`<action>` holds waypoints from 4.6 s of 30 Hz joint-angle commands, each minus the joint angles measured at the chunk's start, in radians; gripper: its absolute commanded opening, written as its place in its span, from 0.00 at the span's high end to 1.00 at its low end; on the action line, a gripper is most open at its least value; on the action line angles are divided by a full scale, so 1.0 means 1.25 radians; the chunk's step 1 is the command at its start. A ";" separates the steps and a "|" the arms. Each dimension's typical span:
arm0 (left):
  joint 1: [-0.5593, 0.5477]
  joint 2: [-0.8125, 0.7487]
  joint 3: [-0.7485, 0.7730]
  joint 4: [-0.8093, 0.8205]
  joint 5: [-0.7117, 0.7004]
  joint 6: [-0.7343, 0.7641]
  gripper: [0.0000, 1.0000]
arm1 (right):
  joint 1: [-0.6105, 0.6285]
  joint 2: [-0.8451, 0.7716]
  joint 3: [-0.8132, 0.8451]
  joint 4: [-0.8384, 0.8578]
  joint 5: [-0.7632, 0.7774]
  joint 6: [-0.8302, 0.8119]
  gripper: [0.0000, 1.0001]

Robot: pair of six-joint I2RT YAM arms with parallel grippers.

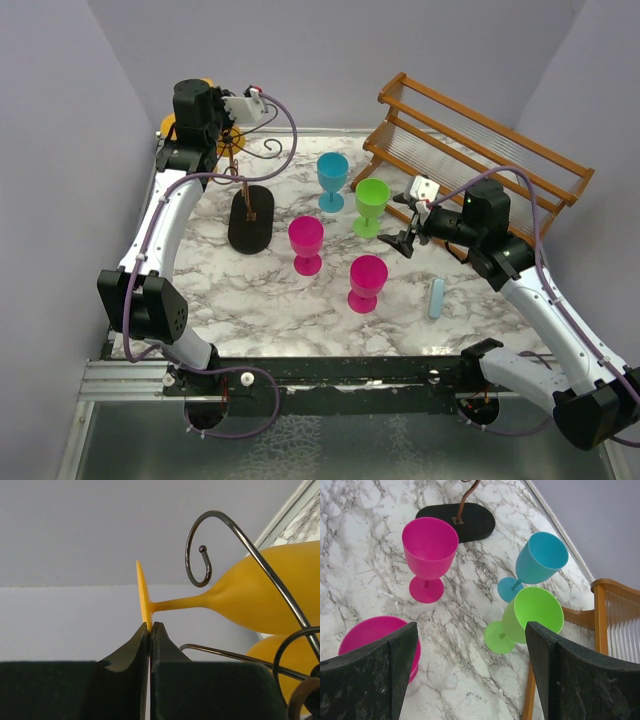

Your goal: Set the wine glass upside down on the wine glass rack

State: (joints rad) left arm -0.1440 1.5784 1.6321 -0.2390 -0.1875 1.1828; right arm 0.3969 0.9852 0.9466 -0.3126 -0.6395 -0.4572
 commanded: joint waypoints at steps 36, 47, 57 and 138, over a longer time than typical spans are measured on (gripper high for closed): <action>-0.046 -0.016 0.050 -0.024 0.100 -0.062 1.00 | -0.007 0.008 -0.008 0.018 0.005 -0.009 0.12; -0.050 0.027 0.089 0.015 0.063 -0.108 1.00 | -0.007 0.007 -0.010 0.018 0.007 -0.012 0.12; -0.050 0.067 0.122 0.009 0.015 -0.118 1.00 | -0.007 0.009 -0.010 0.017 0.007 -0.013 0.12; -0.046 0.099 0.248 -0.275 -0.015 -0.142 0.42 | -0.009 0.007 -0.011 0.011 0.001 -0.022 0.12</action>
State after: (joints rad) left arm -0.2001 1.7351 1.9282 -0.5270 -0.2260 1.0126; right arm 0.3904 0.9947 0.9421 -0.3130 -0.6384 -0.4763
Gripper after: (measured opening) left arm 0.570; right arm 0.876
